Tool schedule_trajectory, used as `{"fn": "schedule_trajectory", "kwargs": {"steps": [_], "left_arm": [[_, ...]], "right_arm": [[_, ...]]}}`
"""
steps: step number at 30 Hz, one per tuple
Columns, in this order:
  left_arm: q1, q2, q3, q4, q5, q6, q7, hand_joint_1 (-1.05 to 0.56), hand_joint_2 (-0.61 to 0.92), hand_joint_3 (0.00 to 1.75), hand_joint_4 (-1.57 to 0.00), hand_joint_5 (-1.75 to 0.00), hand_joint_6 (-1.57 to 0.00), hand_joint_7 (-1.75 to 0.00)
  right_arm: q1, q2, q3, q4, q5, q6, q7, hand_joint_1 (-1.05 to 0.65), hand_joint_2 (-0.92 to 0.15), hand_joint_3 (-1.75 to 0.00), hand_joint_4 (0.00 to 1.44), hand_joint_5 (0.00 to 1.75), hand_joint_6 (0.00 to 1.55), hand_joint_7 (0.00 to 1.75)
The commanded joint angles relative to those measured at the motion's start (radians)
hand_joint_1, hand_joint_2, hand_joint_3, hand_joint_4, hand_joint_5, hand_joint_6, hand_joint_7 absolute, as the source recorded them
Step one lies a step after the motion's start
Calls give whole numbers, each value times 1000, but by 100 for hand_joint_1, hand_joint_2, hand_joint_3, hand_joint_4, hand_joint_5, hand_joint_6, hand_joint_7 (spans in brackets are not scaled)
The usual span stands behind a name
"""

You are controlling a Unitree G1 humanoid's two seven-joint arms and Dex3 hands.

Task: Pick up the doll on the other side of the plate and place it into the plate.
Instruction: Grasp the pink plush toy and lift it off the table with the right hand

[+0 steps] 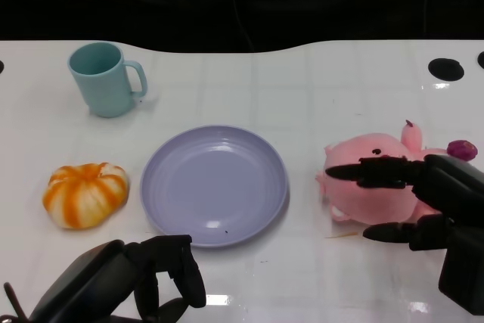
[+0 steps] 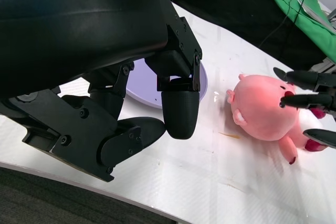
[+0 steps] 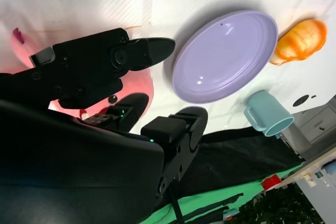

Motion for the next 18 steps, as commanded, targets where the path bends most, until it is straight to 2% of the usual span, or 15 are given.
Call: {"fn": "schedule_trajectory", "kwargs": {"steps": [1,7,18], "left_arm": [[-10,8,-4,5,11,0,-4,-20,65,93,-66,-167,-66,-133],[-14,6,-9,8,11,3,-3,-20,64,94,-67,-167,-66,-134],[-8,5,-10,0,14,5,-1,-21,63,95,-67,-167,-66,-133]], "right_arm": [[-35,-45,-15,0,-28,-3,9,-59,-92,-4,17,15,26,0],[-84,-88,-2,-57,-115,117,72,-69,-92,-7,7,11,14,0],[-187,-81,61,-3,-255,206,84,-77,-89,0,2,14,12,1]]}}
